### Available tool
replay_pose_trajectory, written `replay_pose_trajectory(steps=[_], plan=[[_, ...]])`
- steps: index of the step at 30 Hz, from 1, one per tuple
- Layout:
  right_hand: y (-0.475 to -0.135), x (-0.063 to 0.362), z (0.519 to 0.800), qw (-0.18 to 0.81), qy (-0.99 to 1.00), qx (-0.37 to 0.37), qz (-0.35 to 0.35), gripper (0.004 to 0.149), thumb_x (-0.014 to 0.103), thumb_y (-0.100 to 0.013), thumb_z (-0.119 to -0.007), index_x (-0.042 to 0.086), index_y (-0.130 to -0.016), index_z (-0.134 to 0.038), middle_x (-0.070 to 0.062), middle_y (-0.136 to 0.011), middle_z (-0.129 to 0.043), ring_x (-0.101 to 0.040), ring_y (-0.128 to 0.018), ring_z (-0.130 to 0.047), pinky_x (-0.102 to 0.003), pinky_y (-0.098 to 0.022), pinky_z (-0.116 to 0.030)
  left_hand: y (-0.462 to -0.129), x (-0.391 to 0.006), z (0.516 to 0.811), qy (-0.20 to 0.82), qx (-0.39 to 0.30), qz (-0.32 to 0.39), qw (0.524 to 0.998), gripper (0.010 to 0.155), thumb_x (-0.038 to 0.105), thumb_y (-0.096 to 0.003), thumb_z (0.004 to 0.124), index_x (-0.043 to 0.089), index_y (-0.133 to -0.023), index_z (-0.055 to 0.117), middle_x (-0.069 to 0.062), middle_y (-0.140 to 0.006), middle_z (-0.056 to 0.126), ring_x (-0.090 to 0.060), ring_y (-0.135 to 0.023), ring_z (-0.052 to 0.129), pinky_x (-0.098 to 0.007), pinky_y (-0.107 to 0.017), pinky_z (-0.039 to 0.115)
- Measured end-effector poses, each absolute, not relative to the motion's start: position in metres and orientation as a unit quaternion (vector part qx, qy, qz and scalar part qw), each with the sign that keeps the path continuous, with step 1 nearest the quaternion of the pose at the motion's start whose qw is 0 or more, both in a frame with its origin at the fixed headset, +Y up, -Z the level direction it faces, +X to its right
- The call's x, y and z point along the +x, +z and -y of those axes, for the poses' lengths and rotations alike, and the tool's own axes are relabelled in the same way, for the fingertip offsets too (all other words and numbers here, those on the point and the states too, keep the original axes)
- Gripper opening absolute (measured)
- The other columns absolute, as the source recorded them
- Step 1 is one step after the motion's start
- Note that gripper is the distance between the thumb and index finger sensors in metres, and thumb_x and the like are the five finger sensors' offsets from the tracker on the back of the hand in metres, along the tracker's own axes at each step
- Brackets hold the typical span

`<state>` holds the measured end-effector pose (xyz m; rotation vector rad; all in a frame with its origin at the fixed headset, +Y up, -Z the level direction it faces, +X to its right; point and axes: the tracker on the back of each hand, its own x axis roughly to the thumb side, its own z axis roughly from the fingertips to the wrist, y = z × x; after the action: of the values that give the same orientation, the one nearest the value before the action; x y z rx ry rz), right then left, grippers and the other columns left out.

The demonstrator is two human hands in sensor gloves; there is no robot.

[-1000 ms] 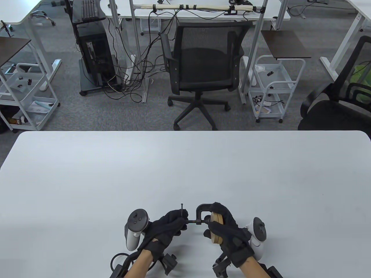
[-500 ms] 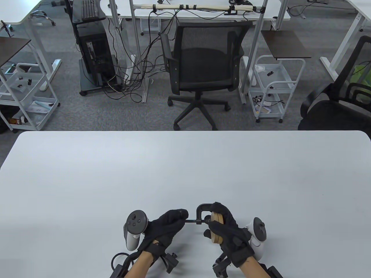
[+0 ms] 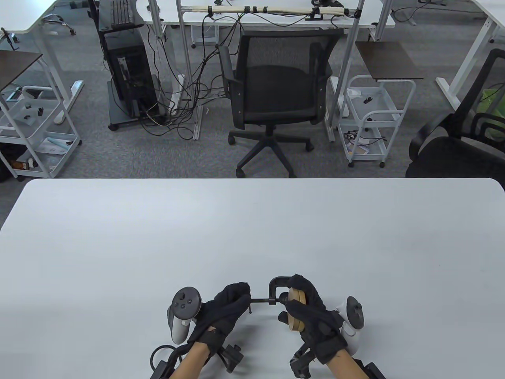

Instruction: Screw the clamp shut

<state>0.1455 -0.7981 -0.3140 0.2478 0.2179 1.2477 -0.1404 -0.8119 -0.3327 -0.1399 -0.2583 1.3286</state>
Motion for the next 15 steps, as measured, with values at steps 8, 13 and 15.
replay_pose_trajectory(steps=[8,13,15], plan=[[-0.3138,0.1453,0.7981,0.798,0.582,0.117,-0.103,0.076,0.05,-0.045,-0.094,0.024,-0.105,-0.056,0.006,-0.113,-0.044,-0.055,-0.091,-0.05,-0.069,-0.05,-0.065,-0.3339,-0.1395,0.8194,0.617,-0.111,0.108,0.771,0.065,0.064,-0.0544,0.069,0.007,-0.079,0.09,-0.021,-0.101,0.075,-0.049,-0.086,0.075,-0.062,-0.059,0.069],[-0.3146,0.1465,0.7988,0.801,0.579,0.113,-0.102,0.076,0.05,-0.044,-0.094,0.024,-0.104,-0.056,0.006,-0.113,-0.044,-0.055,-0.091,-0.05,-0.069,-0.05,-0.065,-0.3343,-0.138,0.8194,0.629,-0.116,0.117,0.76,0.063,0.058,-0.055,0.072,0.011,-0.097,0.077,-0.022,-0.107,0.065,-0.049,-0.091,0.07,-0.062,-0.06,0.068],[-0.3142,0.1463,0.7988,0.801,0.579,0.113,-0.103,0.076,0.05,-0.044,-0.094,0.024,-0.105,-0.056,0.006,-0.113,-0.044,-0.055,-0.091,-0.05,-0.069,-0.05,-0.065,-0.3344,-0.1372,0.8192,0.633,-0.113,0.123,0.756,0.062,0.055,-0.0549,0.073,0.013,-0.1,0.074,-0.022,-0.108,0.064,-0.048,-0.091,0.07,-0.062,-0.061,0.068]])
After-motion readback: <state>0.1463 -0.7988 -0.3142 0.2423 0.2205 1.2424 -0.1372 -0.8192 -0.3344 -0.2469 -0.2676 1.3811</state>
